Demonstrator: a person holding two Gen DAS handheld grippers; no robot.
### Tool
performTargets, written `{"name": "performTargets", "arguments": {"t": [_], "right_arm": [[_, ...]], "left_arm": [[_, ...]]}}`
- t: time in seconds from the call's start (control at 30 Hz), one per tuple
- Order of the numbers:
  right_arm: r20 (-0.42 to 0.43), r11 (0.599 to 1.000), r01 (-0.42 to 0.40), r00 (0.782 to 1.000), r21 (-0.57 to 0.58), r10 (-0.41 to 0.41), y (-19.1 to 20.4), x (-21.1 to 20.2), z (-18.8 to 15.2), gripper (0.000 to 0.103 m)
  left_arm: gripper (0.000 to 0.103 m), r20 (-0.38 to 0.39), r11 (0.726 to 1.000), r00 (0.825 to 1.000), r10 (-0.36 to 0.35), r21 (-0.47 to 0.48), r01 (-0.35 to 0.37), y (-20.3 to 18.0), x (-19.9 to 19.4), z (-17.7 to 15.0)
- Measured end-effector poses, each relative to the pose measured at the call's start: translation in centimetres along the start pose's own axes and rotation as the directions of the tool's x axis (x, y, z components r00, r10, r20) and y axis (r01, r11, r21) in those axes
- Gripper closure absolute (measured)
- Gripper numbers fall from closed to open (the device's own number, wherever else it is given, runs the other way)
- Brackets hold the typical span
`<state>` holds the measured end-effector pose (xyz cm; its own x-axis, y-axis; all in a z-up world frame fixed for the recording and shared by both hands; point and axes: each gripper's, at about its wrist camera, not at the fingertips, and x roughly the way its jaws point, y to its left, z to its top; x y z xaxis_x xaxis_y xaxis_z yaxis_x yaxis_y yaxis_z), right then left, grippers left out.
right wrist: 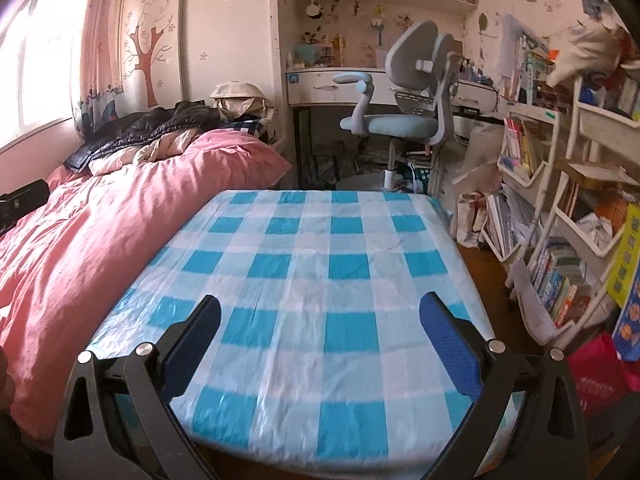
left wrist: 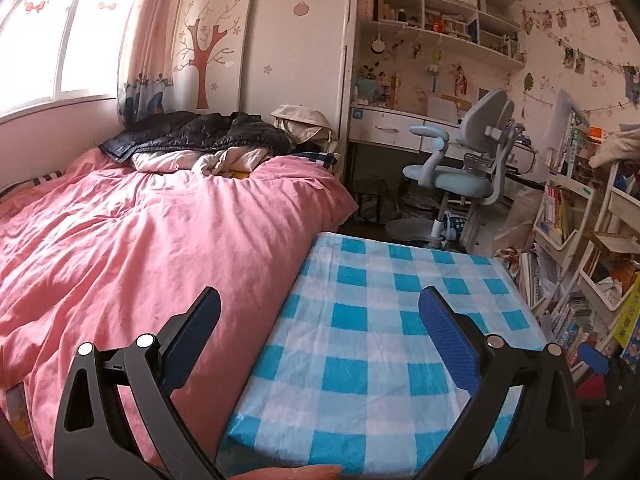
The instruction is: Collect trash
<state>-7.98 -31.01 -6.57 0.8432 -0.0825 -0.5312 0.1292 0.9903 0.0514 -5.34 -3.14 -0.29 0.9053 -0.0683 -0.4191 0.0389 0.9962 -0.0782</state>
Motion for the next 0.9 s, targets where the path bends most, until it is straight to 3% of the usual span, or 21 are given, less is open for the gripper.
{"name": "performTargets", "arguments": {"t": [0.4,0.9], "right_arm": [[-0.036,1.0,-0.016,0.999,-0.016,0.015,-0.9,4.6,2.0,0.008],[-0.035,0.998,-0.034,0.999,-0.047,0.032,-0.9,4.9,2.8,0.008]], "left_arm": [[0.007,-0.041,0.999,0.999,0.005,0.043,-0.003,-2.8,4.2,0.3],[0.007,-0.088,0.999,0.996,-0.006,0.047,0.011,-3.7,5.1,-0.6]]}}
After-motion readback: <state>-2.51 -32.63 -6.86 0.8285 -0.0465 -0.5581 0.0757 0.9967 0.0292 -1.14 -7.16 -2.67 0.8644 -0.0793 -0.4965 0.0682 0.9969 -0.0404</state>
